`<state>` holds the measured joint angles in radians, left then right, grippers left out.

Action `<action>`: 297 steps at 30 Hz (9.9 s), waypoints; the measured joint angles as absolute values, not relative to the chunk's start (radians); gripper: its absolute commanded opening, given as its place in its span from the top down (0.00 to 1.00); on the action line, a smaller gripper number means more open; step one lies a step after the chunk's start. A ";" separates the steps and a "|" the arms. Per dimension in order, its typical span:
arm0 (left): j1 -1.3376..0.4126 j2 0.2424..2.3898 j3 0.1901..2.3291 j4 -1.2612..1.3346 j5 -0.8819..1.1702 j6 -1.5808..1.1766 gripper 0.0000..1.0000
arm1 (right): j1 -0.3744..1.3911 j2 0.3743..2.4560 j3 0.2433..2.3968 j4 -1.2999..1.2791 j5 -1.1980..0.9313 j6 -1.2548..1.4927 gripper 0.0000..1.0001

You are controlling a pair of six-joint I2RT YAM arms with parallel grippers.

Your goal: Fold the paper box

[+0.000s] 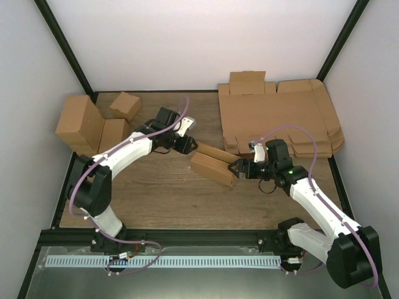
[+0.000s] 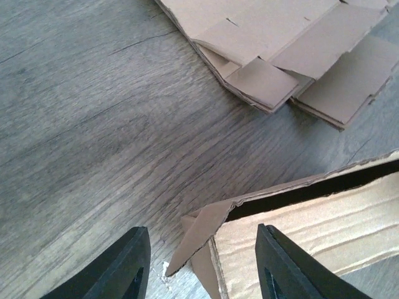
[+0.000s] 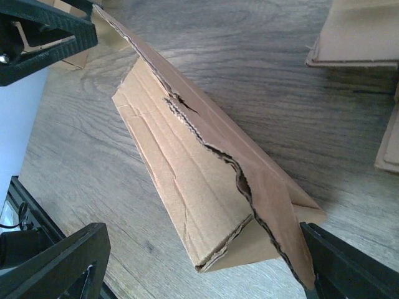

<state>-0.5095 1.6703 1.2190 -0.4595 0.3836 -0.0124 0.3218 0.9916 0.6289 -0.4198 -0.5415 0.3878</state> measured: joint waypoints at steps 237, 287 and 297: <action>-0.745 1.560 1.201 -0.780 -0.257 -0.386 0.96 | 0.397 0.864 0.451 -0.148 -0.479 0.260 0.26; -0.672 1.380 0.997 -0.723 -0.092 -0.384 0.96 | 0.616 1.187 0.583 -0.021 -0.179 -0.247 0.99; -0.706 1.307 0.935 -0.686 -0.133 -0.455 0.96 | 0.640 1.206 0.690 -0.185 -0.185 0.015 0.99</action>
<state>-0.7063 1.3071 0.9348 -0.6861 -0.1326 -0.4545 0.6399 1.2057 0.6899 -0.1848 -0.1852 0.0147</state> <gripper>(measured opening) 0.039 0.023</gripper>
